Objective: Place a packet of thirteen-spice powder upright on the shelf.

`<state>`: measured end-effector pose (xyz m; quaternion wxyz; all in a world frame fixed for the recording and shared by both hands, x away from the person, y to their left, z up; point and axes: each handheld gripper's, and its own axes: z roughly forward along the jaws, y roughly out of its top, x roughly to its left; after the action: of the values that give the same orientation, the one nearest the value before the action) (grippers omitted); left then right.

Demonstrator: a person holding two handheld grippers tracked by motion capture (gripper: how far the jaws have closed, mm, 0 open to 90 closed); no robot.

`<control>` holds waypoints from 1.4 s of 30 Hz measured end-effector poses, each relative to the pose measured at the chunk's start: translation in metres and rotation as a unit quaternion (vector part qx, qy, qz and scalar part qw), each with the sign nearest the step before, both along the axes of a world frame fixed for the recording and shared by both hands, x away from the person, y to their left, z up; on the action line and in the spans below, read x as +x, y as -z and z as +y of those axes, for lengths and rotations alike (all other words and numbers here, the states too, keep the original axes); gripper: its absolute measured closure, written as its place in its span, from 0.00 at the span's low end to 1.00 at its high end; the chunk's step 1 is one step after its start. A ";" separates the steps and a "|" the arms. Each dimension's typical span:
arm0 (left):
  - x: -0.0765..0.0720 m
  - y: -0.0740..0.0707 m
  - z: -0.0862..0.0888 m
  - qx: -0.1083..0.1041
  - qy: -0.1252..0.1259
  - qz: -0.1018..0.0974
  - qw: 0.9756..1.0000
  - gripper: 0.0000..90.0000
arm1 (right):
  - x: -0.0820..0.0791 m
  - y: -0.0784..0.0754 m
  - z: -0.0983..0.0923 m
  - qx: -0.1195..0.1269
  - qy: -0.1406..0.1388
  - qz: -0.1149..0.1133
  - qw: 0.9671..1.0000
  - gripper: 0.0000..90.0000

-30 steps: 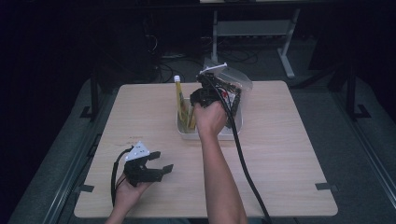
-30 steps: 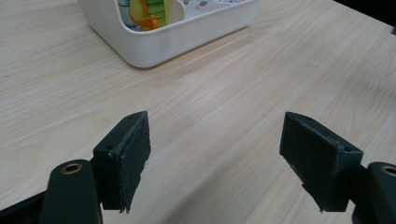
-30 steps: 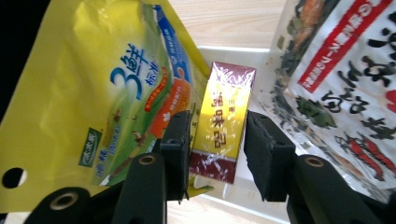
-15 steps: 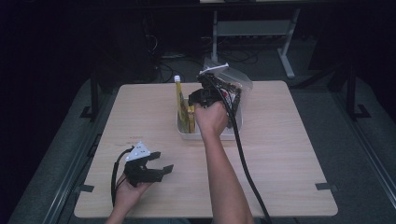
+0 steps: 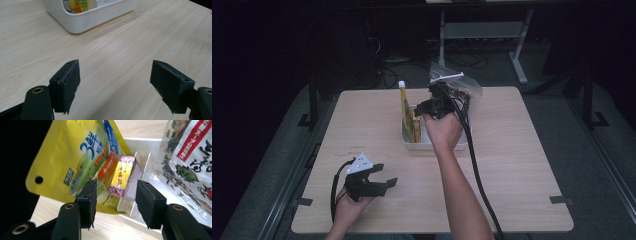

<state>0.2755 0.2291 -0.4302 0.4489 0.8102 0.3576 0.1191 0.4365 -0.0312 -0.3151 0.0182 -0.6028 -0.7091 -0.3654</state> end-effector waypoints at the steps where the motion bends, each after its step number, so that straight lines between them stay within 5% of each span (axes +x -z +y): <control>1: 0.000 0.000 0.000 0.000 -0.001 -0.001 1.000 0.26 | -0.002 0.002 -0.002 0.004 -0.004 0.002 1.000 0.56; 42: 0.002 0.001 0.000 0.006 0.001 0.004 1.000 0.25 | -0.034 0.035 -0.031 0.040 -0.066 0.028 0.997 0.52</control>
<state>0.2771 0.2296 -0.4313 0.4431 0.8137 0.3574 0.1175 0.4024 -0.0621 -0.3506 0.0863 -0.5639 -0.7310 -0.3744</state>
